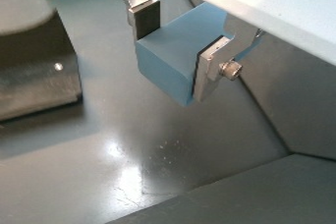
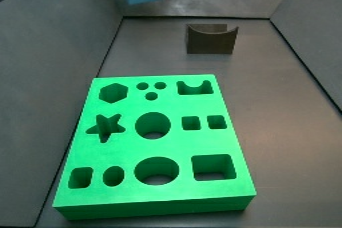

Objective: Pick up the rectangle object. Move up. Place the rectangle object on the fixture. Regrasp the rectangle object. Move to above the board. Insert the rectangle object.
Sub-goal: Place the rectangle object on the fixture.

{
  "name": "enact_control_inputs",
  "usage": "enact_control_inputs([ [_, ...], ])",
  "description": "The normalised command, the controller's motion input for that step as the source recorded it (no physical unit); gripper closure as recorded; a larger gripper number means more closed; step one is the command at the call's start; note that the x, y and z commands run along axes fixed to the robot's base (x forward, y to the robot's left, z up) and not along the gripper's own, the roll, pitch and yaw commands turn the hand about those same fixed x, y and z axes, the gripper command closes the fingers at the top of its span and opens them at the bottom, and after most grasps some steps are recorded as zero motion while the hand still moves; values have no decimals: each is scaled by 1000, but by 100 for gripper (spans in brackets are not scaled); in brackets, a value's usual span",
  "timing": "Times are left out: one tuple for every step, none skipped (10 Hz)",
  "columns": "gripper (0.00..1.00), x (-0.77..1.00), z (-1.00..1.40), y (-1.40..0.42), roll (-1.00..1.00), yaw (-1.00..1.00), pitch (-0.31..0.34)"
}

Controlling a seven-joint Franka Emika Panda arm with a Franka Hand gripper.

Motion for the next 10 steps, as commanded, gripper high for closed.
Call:
enact_control_inputs([
  [100, -25, 1000, 5, 27, -25, 51],
  [100, -21, 870, 7, 32, -26, 56],
  [100, -16, 704, 7, 32, -21, 64],
  [100, -7, 483, 9, 32, -16, 77],
  [100, -2, 372, 10, 30, -13, 86],
  [100, 548, -170, -1000, 32, 1000, -11],
  [100, 555, -232, -1000, 34, 1000, -10],
  [100, 591, -218, -1000, 39, 1000, -15],
  [100, 607, -206, -1000, 41, 1000, -17],
  [100, 645, -211, -1000, 48, 1000, -21],
])
